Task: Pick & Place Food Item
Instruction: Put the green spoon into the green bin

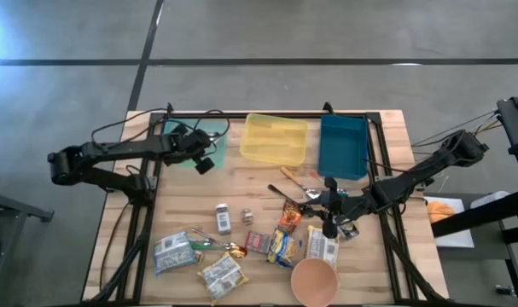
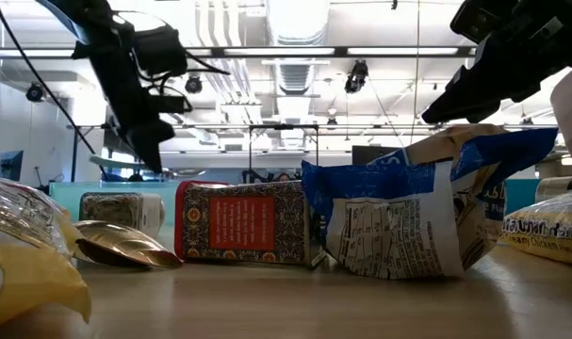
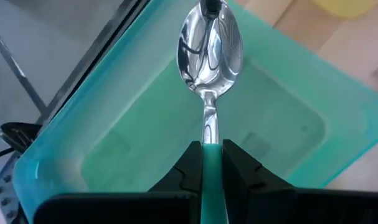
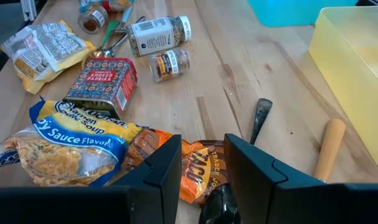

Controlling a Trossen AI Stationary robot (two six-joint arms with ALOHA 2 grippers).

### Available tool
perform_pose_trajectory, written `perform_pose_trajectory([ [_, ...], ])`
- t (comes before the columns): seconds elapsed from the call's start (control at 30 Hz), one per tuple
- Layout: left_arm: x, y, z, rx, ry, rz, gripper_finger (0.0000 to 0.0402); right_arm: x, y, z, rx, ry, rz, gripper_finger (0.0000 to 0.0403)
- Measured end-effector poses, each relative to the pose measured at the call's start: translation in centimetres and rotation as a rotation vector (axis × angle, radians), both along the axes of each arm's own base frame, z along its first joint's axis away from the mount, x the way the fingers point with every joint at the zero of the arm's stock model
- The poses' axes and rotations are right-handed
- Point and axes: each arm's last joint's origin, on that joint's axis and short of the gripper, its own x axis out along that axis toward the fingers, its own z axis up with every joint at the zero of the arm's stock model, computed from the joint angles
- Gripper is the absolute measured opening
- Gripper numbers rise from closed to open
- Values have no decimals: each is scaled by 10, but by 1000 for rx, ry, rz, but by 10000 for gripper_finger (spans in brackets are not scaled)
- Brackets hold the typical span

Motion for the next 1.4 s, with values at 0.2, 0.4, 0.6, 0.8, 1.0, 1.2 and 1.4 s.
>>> perform_pose_trajectory([
  [0.2, -1, 5, 0, 19, 35, -68, 26, 0, 0, 0, -2, 1, 0, 119],
  [0.4, 2, 9, 2, 85, 127, -243, 26, 0, 0, 0, -1, 1, 0, 119],
  [0.6, -1, 14, 0, 10, 103, -328, 26, 0, 0, 0, 2, -3, 0, 119],
  [0.8, -5, 11, -7, -52, 122, -361, 26, 0, 0, 0, 1, -3, 0, 119],
  [1.0, -14, 7, -23, -100, 148, -328, 26, 0, 0, 0, 2, -4, 0, 119],
  [1.2, -19, 4, -35, -121, 176, -343, 26, 0, 0, 0, 3, -6, -1, 119],
  [1.4, -19, 4, -35, -107, 200, -403, 26, 1, 1, 2, 9, -23, 1, 119],
])
